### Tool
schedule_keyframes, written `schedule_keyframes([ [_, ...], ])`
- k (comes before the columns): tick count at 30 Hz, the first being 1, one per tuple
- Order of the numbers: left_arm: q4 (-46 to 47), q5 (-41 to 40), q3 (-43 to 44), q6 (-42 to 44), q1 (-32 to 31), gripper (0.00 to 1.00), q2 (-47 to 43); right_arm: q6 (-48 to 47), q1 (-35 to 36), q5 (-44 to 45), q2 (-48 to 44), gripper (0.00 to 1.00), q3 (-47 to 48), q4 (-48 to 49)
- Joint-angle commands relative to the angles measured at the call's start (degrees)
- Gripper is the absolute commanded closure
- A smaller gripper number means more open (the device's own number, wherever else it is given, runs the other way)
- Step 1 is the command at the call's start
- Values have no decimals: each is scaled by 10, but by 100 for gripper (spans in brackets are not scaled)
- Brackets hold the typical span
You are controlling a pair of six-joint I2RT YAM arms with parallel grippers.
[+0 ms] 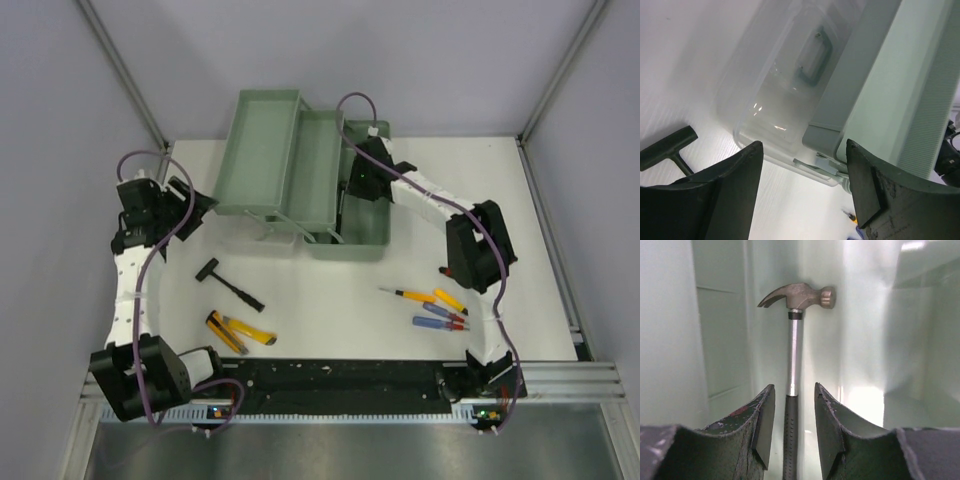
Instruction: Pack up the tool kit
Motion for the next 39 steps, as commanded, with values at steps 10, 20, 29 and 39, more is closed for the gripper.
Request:
schedule_keyframes([
  [10,-147,-26,146,46,-5,26,2,-30,1,92,-67,63,16,-64],
  [20,-217,-287,109,28,-5,29,-24,-53,1,102,-115,70,-8,-82],
  [29,-130,-153,-58,-11,-8,42,36,-47,-2,120,-201,71,-53,-90],
  [39,-82,-230,-89,-10,-64,44,114,-29,-25,100,-246,70,-105,-89],
])
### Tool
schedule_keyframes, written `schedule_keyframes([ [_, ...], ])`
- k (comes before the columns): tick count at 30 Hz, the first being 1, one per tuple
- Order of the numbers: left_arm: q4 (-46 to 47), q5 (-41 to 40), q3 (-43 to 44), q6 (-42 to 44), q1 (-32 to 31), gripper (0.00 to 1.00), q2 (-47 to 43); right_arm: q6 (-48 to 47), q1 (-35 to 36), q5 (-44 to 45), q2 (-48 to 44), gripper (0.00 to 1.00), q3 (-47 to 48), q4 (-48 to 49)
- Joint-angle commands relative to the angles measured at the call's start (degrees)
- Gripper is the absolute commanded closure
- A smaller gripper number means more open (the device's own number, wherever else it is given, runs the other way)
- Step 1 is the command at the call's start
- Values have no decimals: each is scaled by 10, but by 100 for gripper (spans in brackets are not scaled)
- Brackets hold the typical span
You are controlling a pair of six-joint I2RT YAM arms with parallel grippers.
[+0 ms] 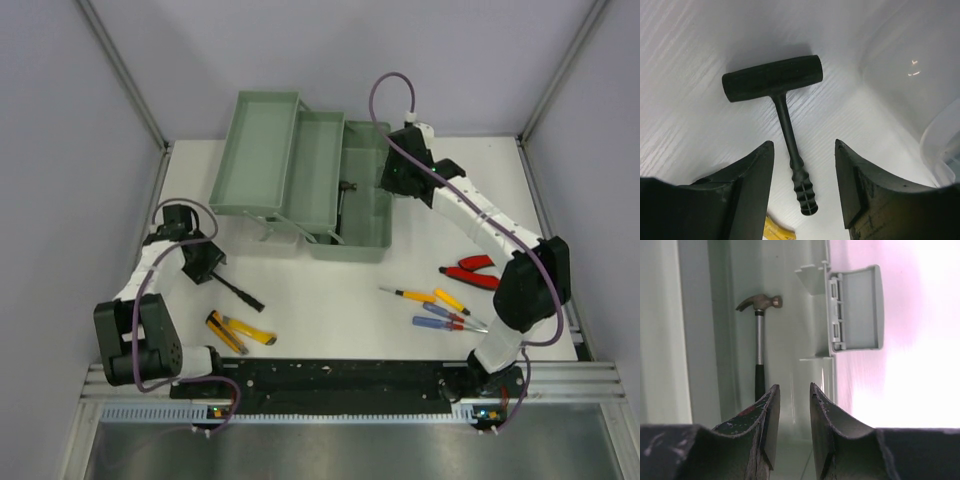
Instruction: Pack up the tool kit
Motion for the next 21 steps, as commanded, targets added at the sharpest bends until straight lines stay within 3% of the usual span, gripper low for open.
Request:
schedule_keyframes([
  [1,50,-45,-6,-11,-9,45,28,12,-12,-1,-32,70,-25,7],
  [13,93,-36,-16,-10,-10,51,101,19,-32,-3,-42,70,-45,7],
  [18,85,-48,-8,-12,-10,61,120,31,-38,-16,-54,70,-39,6],
  [21,71,-65,4,-8,-10,75,116,34,-38,-18,-59,70,-31,6],
])
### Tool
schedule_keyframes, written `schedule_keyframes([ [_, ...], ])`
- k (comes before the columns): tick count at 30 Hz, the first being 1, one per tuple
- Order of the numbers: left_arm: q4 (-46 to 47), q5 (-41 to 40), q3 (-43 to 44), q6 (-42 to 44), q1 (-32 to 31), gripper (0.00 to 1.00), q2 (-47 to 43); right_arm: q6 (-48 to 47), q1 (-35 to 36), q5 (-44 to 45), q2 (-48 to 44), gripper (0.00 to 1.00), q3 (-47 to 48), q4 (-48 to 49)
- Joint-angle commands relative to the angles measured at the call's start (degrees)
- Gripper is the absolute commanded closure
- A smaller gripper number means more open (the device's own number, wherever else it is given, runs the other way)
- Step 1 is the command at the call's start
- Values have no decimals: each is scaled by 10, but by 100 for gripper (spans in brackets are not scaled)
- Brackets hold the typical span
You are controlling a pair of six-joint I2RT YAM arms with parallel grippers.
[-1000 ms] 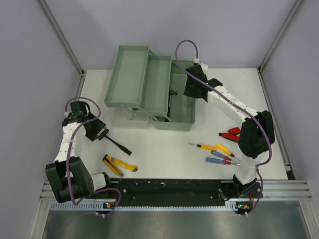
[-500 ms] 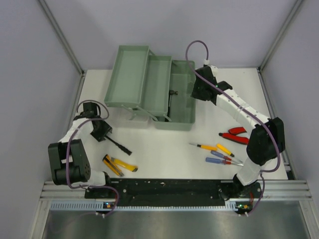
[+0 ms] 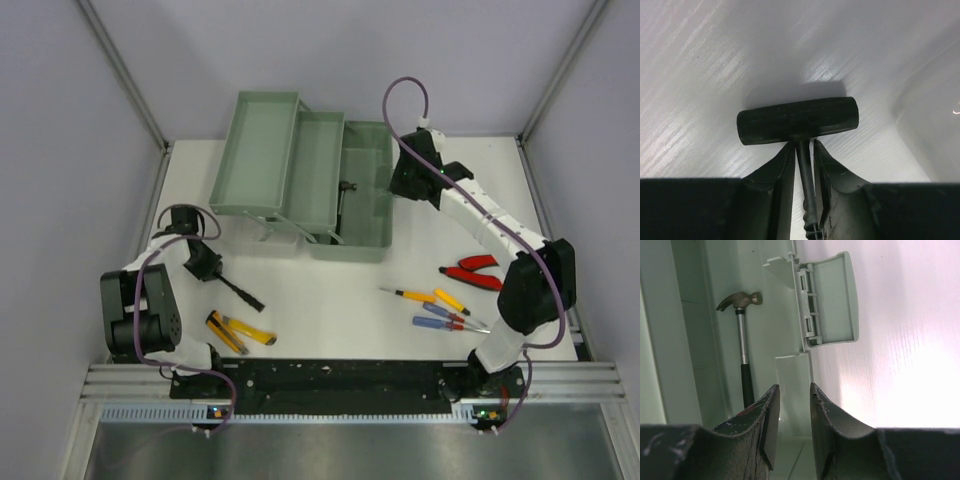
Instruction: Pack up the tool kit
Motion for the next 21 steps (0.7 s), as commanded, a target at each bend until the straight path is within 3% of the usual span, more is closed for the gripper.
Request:
schedule_keyframes([
  [1,-4,-26,16,2,-1,83,10,11,-6,-7,-42,70,15,9],
  [4,-21,-50,32,12,-1,100,-1,10,-7,-5,-42,69,26,8],
  [14,-92,-249,171,35,-2,100,-127,14,-6,-4,-53,67,59,5],
  [17,-78,-269,235,68,-1,100,-158,8,-7,-2,-56,67,68,4],
  [21,-61,-234,321,119,-2,100,-176,0,-6,-9,-57,67,76,2],
])
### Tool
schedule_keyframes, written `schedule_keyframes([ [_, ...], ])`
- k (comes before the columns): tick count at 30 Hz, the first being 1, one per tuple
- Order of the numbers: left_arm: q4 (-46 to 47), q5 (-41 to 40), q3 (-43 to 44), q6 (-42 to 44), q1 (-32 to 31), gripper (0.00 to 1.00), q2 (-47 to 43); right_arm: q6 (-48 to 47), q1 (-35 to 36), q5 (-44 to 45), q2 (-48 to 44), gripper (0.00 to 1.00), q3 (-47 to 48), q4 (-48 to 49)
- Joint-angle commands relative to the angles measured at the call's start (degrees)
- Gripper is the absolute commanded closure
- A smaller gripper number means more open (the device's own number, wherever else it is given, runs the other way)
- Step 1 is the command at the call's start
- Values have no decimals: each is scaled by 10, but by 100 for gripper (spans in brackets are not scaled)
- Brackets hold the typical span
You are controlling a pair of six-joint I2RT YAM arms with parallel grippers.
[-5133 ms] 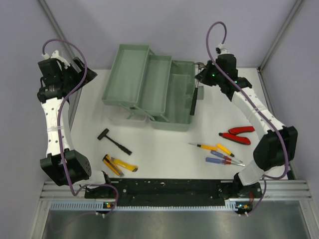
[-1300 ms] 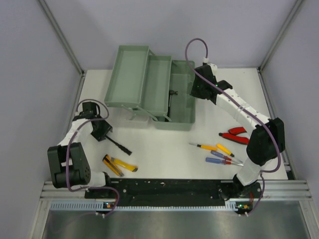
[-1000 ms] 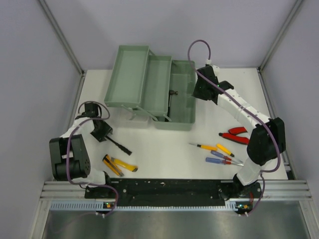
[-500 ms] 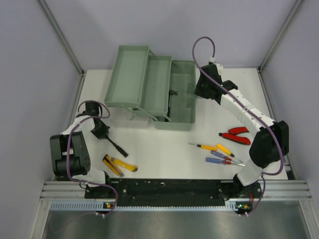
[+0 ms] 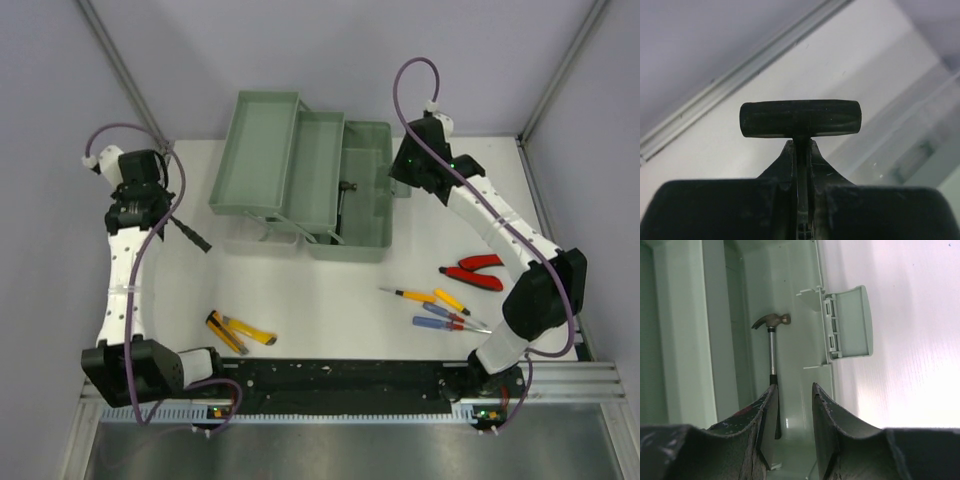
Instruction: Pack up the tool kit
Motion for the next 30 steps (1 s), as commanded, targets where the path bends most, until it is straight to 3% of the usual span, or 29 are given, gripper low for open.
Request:
schedule_keyframes([
  [1,18,10,99,72,-2,100,-30,-8,-6,-4,-32,67,33,2],
  [6,7,165,195,120,-12,100,-29,-21,-6,-27,-41,63,45,2],
  [10,43,375,218,112,-22,100,-31,-78,-5,-125,-50,60,62,26],
  [15,143,621,215,40,-57,100,-16,-102,-6,-350,-86,36,16,177],
  [18,215,685,205,13,-91,100,-9,-56,0,-539,-70,24,24,271],
  [21,289,728,195,-18,-142,100,-2,-33,33,-629,-65,15,25,366],
  [25,435,784,173,-112,-162,100,10,-73,84,-648,-66,11,32,390],
  [30,491,821,171,-147,-187,100,18,-7,95,-685,-46,15,30,478],
])
